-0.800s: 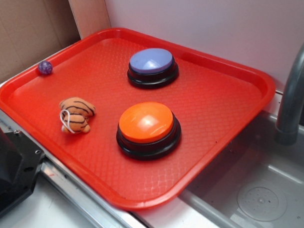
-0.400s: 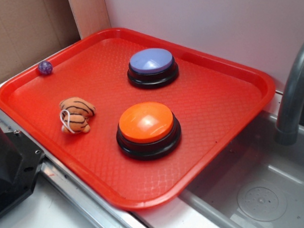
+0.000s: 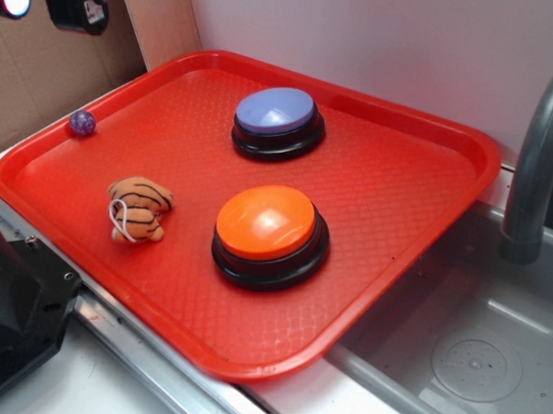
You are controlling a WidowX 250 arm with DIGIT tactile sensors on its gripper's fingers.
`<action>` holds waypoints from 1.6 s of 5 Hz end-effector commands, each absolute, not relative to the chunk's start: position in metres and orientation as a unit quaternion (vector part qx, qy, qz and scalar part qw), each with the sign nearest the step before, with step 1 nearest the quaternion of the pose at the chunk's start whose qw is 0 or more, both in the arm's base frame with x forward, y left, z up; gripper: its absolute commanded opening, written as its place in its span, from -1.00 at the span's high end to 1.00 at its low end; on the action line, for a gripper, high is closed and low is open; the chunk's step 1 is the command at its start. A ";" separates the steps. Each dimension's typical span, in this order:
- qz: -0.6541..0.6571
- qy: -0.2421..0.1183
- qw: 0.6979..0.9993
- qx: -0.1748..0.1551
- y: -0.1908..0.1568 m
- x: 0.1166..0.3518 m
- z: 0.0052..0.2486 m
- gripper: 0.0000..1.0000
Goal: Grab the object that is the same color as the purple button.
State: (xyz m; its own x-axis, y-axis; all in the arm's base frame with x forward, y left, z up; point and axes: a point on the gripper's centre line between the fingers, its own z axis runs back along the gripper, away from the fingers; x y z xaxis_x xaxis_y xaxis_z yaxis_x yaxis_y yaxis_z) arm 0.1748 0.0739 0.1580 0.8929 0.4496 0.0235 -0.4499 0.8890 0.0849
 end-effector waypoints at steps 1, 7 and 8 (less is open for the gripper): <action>0.471 -0.100 0.874 0.065 0.154 0.175 0.120 -1.00; 0.656 -0.038 0.744 0.122 0.190 0.187 0.016 1.00; 0.643 -0.050 0.754 0.125 0.182 0.183 0.026 1.00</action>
State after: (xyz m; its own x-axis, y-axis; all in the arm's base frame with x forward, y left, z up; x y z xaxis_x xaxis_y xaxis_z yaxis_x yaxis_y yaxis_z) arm 0.1961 0.1839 0.0176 0.1379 0.9646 0.2247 -0.9842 0.1079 0.1407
